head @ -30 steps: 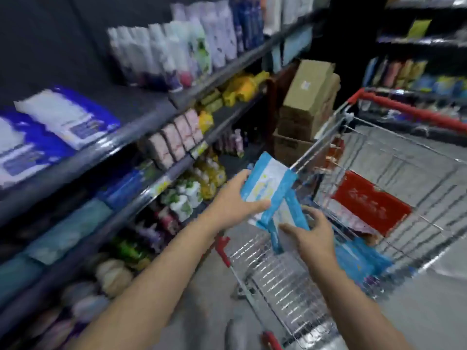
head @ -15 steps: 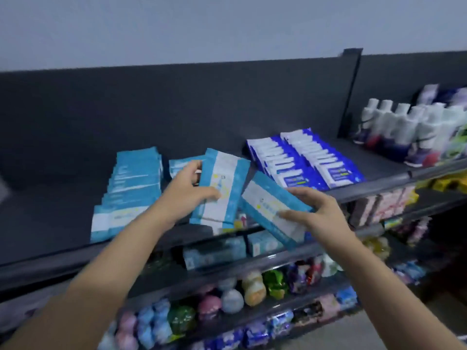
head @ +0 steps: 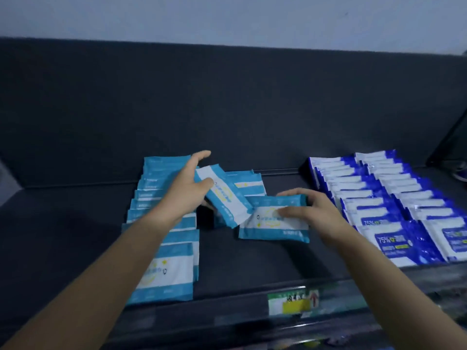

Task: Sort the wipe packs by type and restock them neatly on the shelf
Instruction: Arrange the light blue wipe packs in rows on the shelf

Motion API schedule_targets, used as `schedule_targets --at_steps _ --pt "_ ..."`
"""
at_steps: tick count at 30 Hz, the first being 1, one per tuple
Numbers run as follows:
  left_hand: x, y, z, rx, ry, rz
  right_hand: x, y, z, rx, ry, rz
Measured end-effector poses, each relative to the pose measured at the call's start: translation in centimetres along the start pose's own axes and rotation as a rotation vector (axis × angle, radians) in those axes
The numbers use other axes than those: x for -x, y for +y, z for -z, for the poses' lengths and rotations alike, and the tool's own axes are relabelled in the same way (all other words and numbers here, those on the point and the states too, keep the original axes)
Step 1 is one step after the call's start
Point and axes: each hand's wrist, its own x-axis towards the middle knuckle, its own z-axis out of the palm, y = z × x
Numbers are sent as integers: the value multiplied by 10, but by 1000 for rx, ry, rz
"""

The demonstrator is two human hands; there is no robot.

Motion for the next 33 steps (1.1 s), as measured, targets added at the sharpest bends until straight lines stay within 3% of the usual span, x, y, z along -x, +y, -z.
schedule_targets --at_steps 3,6,11,16,21,23,26,33 --pt "-4 -4 -13 83 -10 132 -24 4 11 -4 -21 20" --pt "0 -7 -27 165 95 224 -42 14 25 23 -7 65" --pt "19 -17 -53 110 358 169 -58 22 50 24 52 184" --pt "32 -35 -73 -120 459 164 -63 15 66 -4 -63 143" --pt "33 -30 -97 116 602 111 -61 21 62 -8 -201 59" --pt "31 -31 -107 284 599 146 -60 26 57 51 -277 38" --pt "27 -32 -118 290 518 196 -58 28 51 124 -351 13" --pt "20 -9 -97 263 532 -92 -67 17 60 187 -398 -6"
